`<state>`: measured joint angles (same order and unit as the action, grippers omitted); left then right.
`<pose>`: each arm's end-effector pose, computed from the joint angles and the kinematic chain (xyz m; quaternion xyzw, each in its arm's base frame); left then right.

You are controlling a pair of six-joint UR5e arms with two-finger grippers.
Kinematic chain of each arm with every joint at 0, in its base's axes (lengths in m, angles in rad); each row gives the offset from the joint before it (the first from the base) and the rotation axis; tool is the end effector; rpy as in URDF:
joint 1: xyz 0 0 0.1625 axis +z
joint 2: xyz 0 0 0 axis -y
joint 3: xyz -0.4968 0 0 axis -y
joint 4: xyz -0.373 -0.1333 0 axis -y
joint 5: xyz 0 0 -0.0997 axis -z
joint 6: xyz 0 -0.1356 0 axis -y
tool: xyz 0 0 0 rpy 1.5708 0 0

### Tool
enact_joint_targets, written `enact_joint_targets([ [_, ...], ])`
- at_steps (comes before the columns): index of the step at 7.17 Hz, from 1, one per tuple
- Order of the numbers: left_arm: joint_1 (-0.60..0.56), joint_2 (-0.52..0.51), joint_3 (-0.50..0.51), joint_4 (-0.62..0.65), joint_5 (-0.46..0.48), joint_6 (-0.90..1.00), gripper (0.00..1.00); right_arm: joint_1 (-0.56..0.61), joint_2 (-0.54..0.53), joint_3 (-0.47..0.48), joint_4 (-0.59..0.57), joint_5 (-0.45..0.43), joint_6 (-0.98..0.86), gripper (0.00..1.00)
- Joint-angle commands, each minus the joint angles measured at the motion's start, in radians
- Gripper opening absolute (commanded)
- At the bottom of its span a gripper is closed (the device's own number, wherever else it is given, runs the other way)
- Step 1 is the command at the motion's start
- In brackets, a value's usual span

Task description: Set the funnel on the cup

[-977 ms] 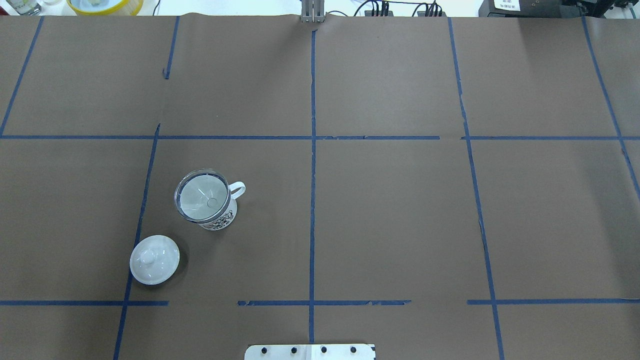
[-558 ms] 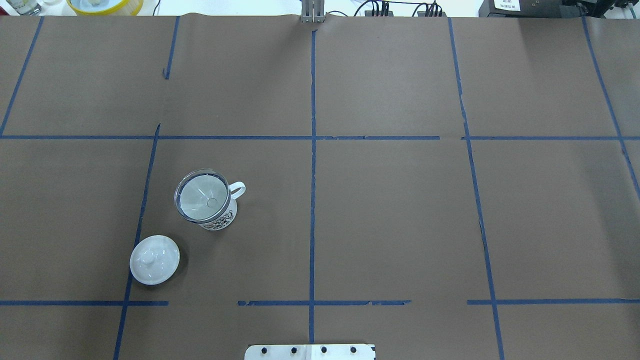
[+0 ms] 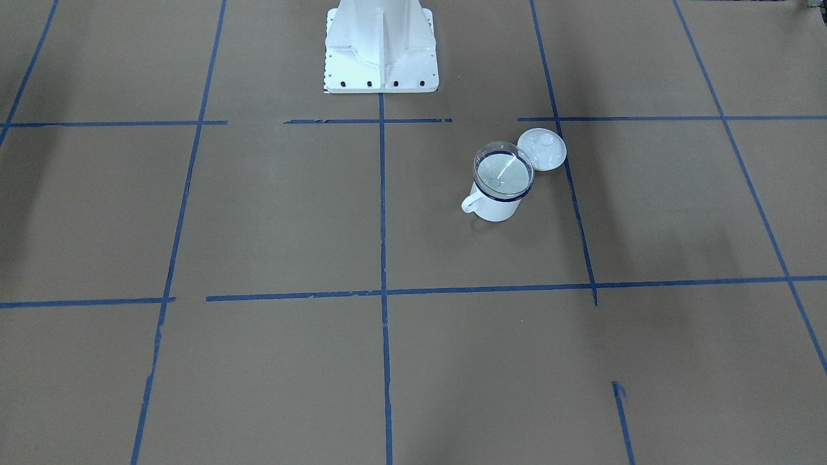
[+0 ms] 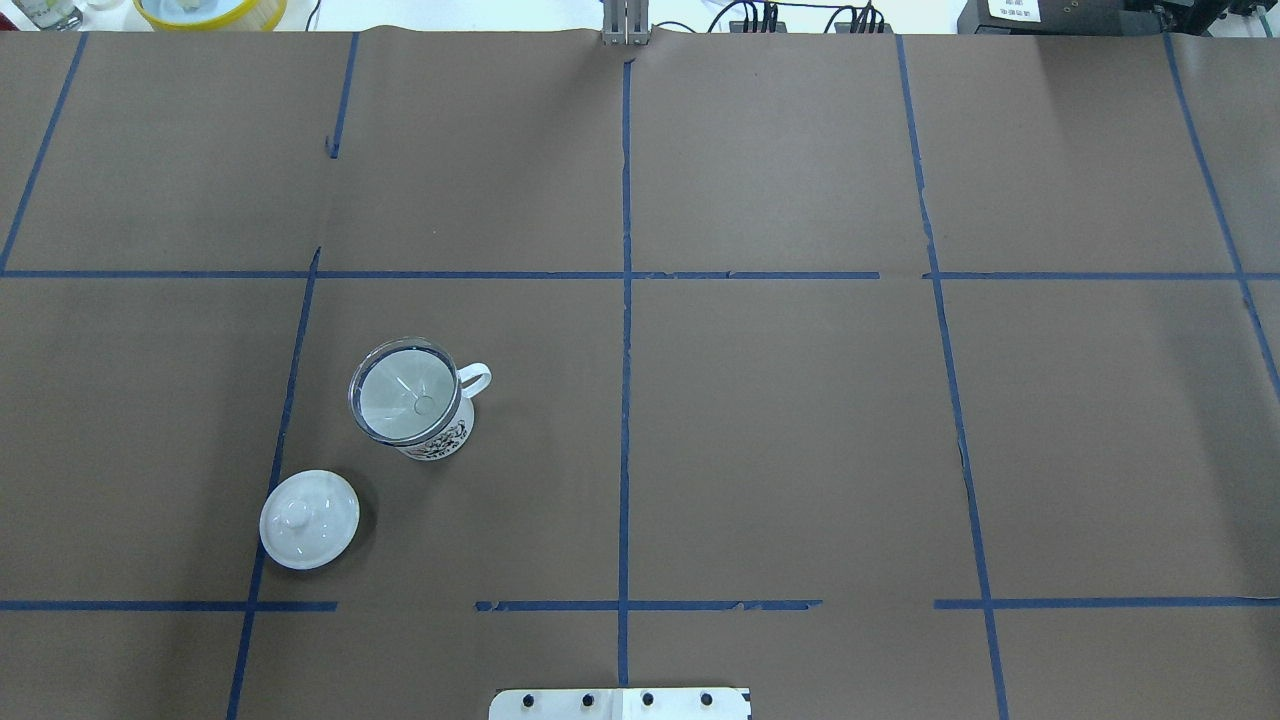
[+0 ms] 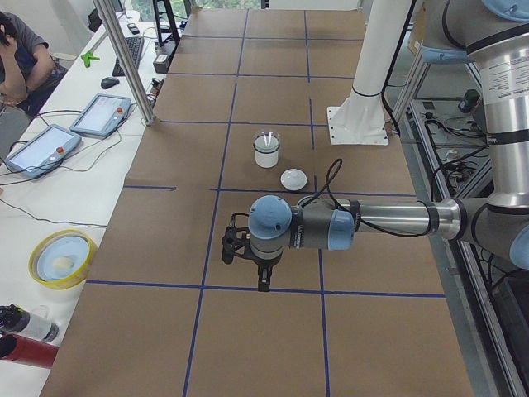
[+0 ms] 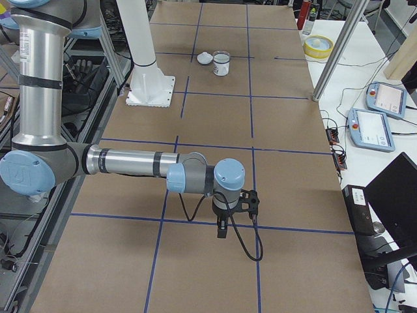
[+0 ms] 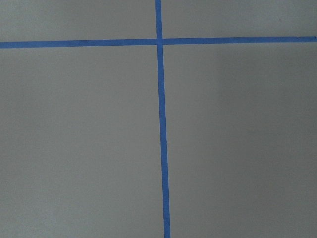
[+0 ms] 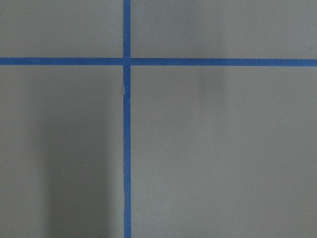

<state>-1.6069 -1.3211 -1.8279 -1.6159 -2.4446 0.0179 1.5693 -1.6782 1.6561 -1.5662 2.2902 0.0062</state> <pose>-0.0421 -0.3531 0.7228 0.0352 0.4222 0.0029 0.9058 0.0433 -0.4176 0.7684 -0.0095 -0.3519 0.0053 0.9360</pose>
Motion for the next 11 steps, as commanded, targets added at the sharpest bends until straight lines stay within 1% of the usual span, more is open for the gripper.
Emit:
enact_joint_targets([
  [1,-0.007,-0.004,-0.008,-0.002,0.019,0.008,1.00,0.000,0.000,-0.001,0.000,0.000,0.000,1.00],
  [2,-0.004,-0.010,0.010,-0.001,0.045,0.001,1.00,0.000,0.000,0.001,0.000,0.000,0.000,1.00],
  [3,-0.005,-0.010,-0.007,0.001,0.052,0.001,1.00,0.000,0.000,0.001,0.000,0.000,0.000,1.00],
  [11,-0.010,-0.004,-0.010,0.002,0.050,-0.001,1.00,0.000,0.000,0.001,0.000,0.000,0.000,1.00],
])
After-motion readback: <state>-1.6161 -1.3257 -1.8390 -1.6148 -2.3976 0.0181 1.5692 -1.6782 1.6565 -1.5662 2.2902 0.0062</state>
